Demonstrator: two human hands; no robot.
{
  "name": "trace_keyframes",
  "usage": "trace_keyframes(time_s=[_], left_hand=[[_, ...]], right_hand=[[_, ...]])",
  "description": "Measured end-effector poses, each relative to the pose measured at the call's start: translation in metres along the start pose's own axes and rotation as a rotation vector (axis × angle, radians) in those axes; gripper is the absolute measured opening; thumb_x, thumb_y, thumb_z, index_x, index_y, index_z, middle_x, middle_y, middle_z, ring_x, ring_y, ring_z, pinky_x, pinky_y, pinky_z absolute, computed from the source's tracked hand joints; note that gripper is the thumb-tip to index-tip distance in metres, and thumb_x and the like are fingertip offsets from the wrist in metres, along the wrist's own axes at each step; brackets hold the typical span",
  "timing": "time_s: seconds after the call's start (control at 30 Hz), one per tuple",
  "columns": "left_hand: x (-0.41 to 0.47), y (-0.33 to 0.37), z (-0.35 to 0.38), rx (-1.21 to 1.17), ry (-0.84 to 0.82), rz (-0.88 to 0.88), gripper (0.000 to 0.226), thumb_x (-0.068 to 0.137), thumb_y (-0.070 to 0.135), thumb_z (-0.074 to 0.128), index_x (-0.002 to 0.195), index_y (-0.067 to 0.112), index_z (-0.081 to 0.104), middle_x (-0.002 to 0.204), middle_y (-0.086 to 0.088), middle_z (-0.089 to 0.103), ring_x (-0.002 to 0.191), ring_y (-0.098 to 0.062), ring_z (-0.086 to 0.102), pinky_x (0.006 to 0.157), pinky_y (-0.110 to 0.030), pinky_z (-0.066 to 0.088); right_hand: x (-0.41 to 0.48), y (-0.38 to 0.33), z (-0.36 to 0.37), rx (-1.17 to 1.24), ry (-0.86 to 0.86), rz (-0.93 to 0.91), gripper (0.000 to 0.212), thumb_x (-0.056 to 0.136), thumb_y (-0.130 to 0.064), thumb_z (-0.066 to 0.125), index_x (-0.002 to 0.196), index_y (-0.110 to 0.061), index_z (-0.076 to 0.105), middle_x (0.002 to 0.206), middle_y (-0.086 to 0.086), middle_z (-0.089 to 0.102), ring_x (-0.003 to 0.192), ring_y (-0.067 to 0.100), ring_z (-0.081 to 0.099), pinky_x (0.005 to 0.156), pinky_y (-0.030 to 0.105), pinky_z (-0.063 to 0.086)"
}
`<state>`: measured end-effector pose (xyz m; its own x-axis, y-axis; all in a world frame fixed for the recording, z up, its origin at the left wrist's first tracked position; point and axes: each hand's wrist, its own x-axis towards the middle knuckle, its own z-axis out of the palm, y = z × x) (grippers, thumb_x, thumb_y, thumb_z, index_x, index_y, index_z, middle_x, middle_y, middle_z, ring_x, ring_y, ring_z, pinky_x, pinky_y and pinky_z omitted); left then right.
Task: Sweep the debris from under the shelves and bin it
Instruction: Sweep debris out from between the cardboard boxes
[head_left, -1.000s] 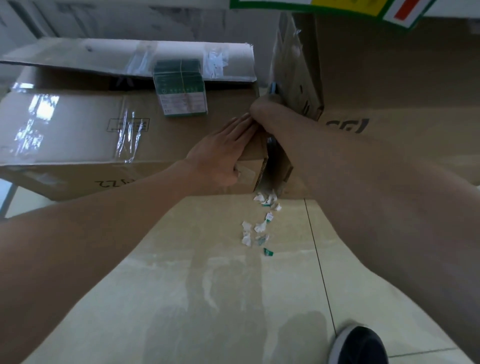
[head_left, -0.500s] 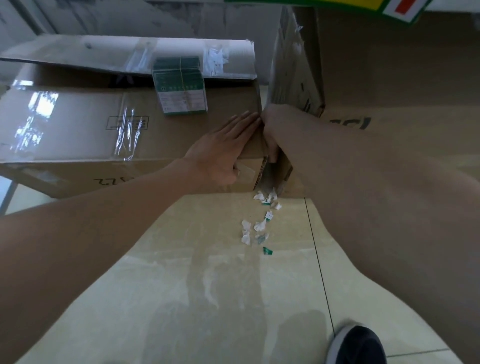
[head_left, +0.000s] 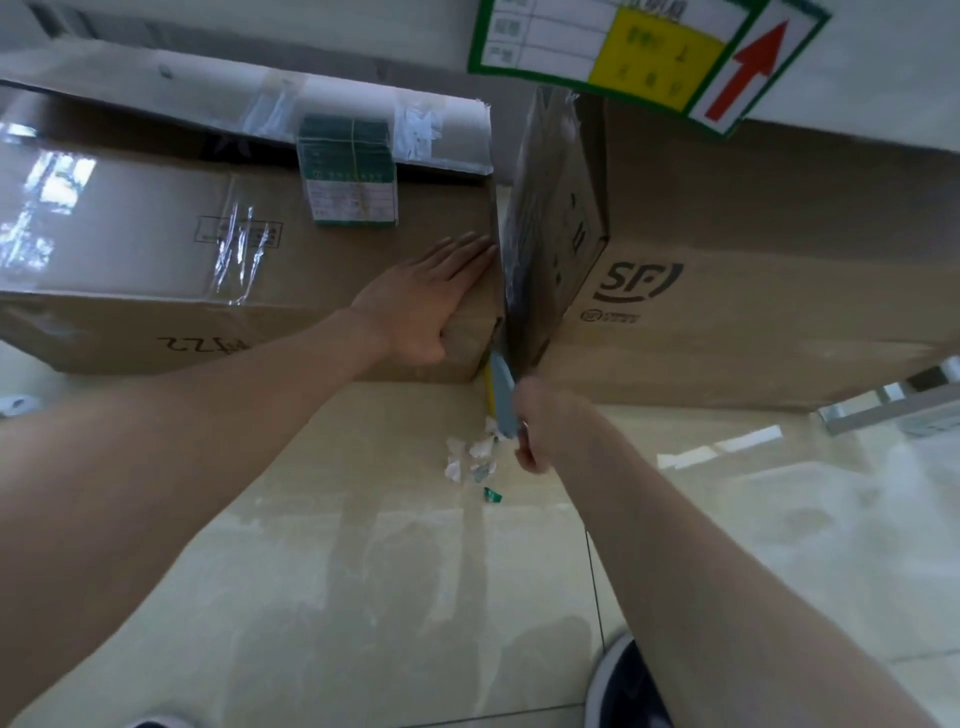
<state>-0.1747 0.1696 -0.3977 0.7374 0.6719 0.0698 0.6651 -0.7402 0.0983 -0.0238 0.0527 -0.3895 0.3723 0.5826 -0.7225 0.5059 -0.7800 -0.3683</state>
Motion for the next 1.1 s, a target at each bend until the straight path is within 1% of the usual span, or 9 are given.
trace_keyframes(time_s=[0.07, 0.1, 0.2, 0.3, 0.47, 0.67, 0.8, 0.93, 1.1], left_hand=[[0.0, 0.001, -0.001, -0.009, -0.013, -0.01, 0.112, 0.068, 0.024, 0.072, 0.156, 0.01, 0.005, 0.163, -0.007, 0.007, 0.15, -0.017, 0.004, 0.118, -0.023, -0.003], [0.0, 0.002, -0.002, -0.007, -0.016, -0.009, 0.112, 0.068, 0.024, 0.072, 0.156, 0.01, 0.004, 0.163, -0.007, 0.006, 0.15, -0.017, 0.004, 0.117, -0.022, -0.005], [0.0, 0.001, -0.001, 0.002, 0.007, -0.012, 0.11, 0.069, 0.023, 0.072, 0.156, 0.01, 0.006, 0.163, -0.007, 0.007, 0.15, -0.016, 0.004, 0.116, -0.02, -0.007], [-0.001, 0.001, 0.0, -0.007, 0.023, -0.019, 0.109, 0.068, 0.021, 0.07, 0.156, 0.01, 0.007, 0.163, -0.006, 0.008, 0.15, -0.016, 0.004, 0.114, -0.017, -0.01], [0.003, -0.001, 0.005, -0.011, 0.013, -0.005, 0.111, 0.067, 0.024, 0.071, 0.156, 0.011, 0.006, 0.163, -0.005, 0.008, 0.15, -0.015, 0.004, 0.117, -0.021, -0.005], [0.003, -0.004, 0.009, -0.029, 0.041, -0.01, 0.112, 0.07, 0.026, 0.076, 0.157, 0.013, 0.006, 0.164, -0.002, 0.006, 0.149, -0.014, 0.001, 0.114, -0.022, 0.0], [0.004, -0.003, 0.007, -0.024, 0.028, 0.005, 0.112, 0.071, 0.029, 0.077, 0.157, 0.013, 0.006, 0.164, -0.003, 0.006, 0.15, -0.014, 0.001, 0.116, -0.022, -0.004], [0.005, -0.005, 0.008, -0.005, 0.001, 0.007, 0.113, 0.07, 0.031, 0.077, 0.156, 0.011, 0.006, 0.163, -0.005, 0.006, 0.15, -0.016, 0.002, 0.118, -0.023, -0.004], [0.004, -0.003, 0.005, -0.015, 0.013, 0.007, 0.114, 0.07, 0.03, 0.077, 0.156, 0.012, 0.006, 0.163, -0.004, 0.007, 0.15, -0.016, 0.002, 0.117, -0.022, -0.003]], right_hand=[[0.001, 0.011, 0.007, -0.055, 0.051, 0.038, 0.013, 0.094, -0.01, 0.043, 0.098, -0.004, 0.053, 0.073, 0.008, 0.045, 0.057, 0.021, 0.041, 0.048, 0.028, 0.038], [-0.006, 0.012, 0.005, -0.046, 0.069, 0.031, 0.021, 0.093, -0.01, 0.045, 0.108, -0.001, 0.056, 0.08, 0.011, 0.052, 0.063, 0.025, 0.049, 0.051, 0.029, 0.038], [-0.018, 0.008, 0.001, -0.184, 0.24, -0.122, 0.028, 0.093, -0.015, 0.052, 0.115, 0.001, 0.058, 0.109, 0.017, 0.063, 0.098, 0.034, 0.061, 0.065, 0.028, 0.038], [-0.02, -0.004, 0.007, -0.334, 0.357, -0.258, 0.024, 0.092, -0.015, 0.054, 0.11, 0.0, 0.06, 0.111, 0.016, 0.064, 0.101, 0.033, 0.063, 0.068, 0.028, 0.039], [0.013, -0.025, 0.02, -0.442, 0.397, -0.381, 0.029, 0.095, -0.004, 0.049, 0.122, 0.005, 0.051, 0.118, 0.015, 0.058, 0.107, 0.029, 0.063, 0.081, 0.031, 0.05], [0.043, -0.028, 0.038, -0.353, 0.353, -0.335, 0.032, 0.095, 0.005, 0.046, 0.127, 0.006, 0.045, 0.12, 0.018, 0.062, 0.108, 0.029, 0.065, 0.085, 0.032, 0.053], [0.052, -0.031, 0.041, -0.258, 0.315, -0.259, 0.033, 0.095, 0.007, 0.044, 0.128, 0.004, 0.045, 0.122, 0.018, 0.062, 0.11, 0.031, 0.064, 0.088, 0.036, 0.053], [0.045, -0.026, 0.046, -0.215, 0.29, -0.21, 0.03, 0.095, 0.001, 0.048, 0.125, 0.002, 0.052, 0.124, 0.016, 0.06, 0.113, 0.029, 0.062, 0.089, 0.035, 0.052], [0.028, -0.009, 0.031, -0.162, 0.174, -0.13, 0.023, 0.093, -0.005, 0.048, 0.109, 0.0, 0.064, 0.114, 0.015, 0.067, 0.106, 0.028, 0.065, 0.08, 0.03, 0.052]])
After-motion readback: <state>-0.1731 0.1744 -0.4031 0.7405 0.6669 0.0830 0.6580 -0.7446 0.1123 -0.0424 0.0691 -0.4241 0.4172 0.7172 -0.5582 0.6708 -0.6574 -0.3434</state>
